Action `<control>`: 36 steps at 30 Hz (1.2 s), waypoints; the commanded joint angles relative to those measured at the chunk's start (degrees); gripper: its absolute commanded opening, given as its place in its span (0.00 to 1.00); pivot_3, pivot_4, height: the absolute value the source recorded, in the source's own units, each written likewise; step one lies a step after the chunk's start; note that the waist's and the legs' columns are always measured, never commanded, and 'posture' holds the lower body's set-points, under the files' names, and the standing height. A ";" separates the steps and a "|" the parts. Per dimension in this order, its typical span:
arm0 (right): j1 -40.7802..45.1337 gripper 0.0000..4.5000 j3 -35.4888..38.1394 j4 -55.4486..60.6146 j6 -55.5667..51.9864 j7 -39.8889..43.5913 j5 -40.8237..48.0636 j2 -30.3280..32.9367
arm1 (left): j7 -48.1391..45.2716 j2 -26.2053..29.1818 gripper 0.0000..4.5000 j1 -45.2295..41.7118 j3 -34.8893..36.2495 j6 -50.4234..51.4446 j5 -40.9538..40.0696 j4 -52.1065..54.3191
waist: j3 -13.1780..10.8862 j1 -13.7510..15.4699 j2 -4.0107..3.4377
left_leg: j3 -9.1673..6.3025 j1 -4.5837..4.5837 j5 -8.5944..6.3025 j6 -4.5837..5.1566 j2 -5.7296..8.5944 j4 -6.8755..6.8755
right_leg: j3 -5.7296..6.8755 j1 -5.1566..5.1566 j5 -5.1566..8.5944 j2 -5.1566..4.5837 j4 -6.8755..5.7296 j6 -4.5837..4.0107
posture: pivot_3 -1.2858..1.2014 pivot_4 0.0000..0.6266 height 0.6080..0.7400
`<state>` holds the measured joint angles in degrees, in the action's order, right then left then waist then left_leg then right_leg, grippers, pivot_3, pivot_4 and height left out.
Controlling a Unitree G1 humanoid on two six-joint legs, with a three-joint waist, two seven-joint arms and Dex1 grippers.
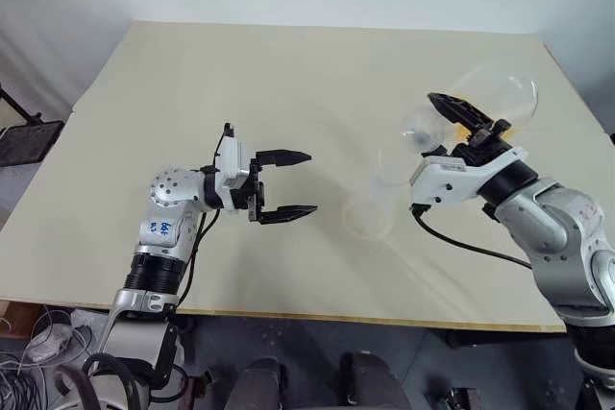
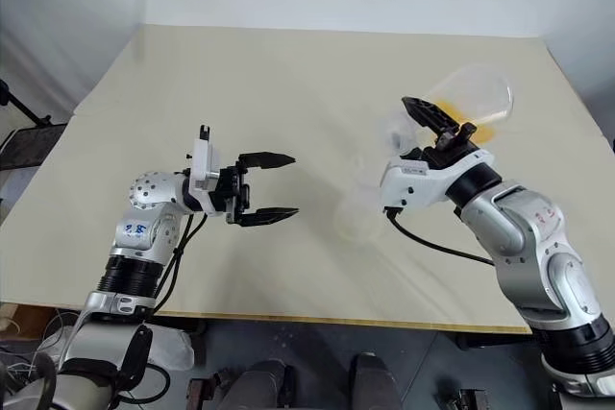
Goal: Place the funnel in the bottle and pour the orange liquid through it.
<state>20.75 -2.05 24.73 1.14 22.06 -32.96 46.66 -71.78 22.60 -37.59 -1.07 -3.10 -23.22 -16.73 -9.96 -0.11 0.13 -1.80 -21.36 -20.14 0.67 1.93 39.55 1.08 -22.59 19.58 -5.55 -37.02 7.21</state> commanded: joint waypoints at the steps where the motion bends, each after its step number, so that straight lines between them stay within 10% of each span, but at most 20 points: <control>1: 1.09 0.55 1.18 0.86 2.35 -1.60 -2.03 -0.11 | 0.48 -0.03 1.00 -0.82 0.39 -0.21 -0.48 2.02 | 0.00 0.00 0.00 | 0.00 0.00 0.00 0.00 0.00 0.00 | 0.00 0.00 0.00 0.00 0.00 0.00 | 0.52 0.24 1.00; 36: 1.70 0.55 2.94 -4.24 12.57 -6.93 -13.20 1.29 | 1.51 -0.18 1.00 0.20 0.36 0.99 -0.79 4.00 | 0.00 -0.02 0.00 | 0.00 0.00 0.00 -0.01 0.01 0.00 | 0.01 0.00 0.00 0.02 -0.02 0.00 | 0.52 0.24 1.00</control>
<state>21.29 -1.90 19.36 13.18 16.63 -45.99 46.78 -70.69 22.53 -37.56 -1.07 -1.96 -23.24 -14.41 -9.96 -0.13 0.13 -1.80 -21.36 -20.14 0.66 1.93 39.55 1.09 -22.59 19.58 -5.53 -37.04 7.21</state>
